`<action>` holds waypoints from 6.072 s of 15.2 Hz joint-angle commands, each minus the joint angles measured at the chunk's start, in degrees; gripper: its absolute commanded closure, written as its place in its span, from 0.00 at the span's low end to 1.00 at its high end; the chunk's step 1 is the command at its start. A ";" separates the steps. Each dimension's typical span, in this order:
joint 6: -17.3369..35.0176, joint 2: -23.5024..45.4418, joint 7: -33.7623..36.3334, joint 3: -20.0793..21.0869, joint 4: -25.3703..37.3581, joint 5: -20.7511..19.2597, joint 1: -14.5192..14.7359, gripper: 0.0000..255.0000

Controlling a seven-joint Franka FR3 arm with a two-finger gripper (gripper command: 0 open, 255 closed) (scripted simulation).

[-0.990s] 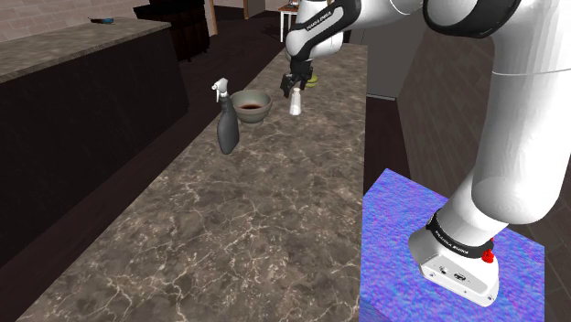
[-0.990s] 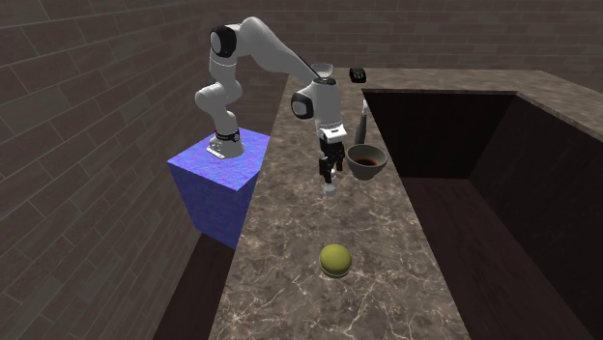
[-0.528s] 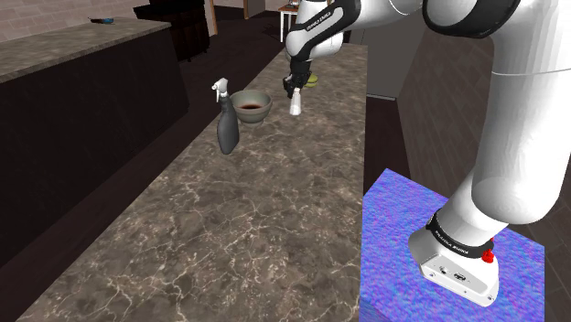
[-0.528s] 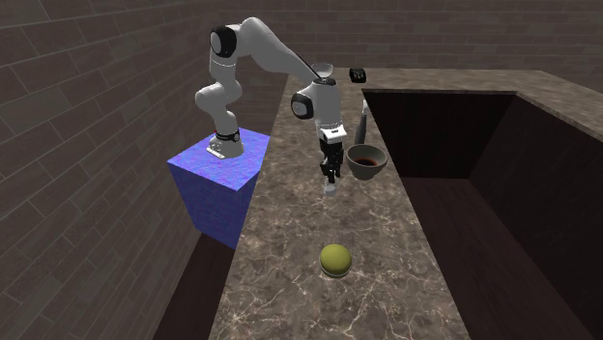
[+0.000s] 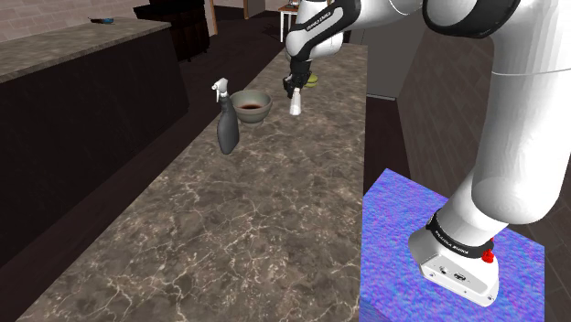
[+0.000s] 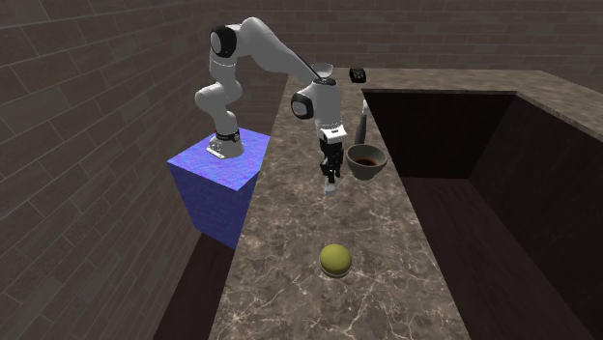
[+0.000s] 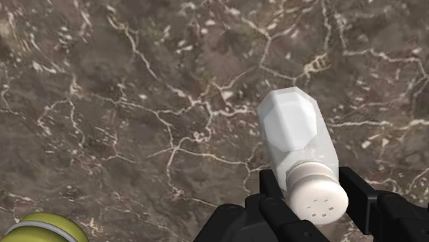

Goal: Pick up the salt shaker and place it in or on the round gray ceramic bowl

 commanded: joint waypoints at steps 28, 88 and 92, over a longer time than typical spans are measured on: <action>-19.10 -6.41 0.81 -0.77 12.75 -1.59 0.32 1.00; -26.39 5.13 17.95 3.10 30.89 -5.32 12.00 0.00; -26.39 5.13 17.95 3.10 30.89 -5.32 12.00 0.00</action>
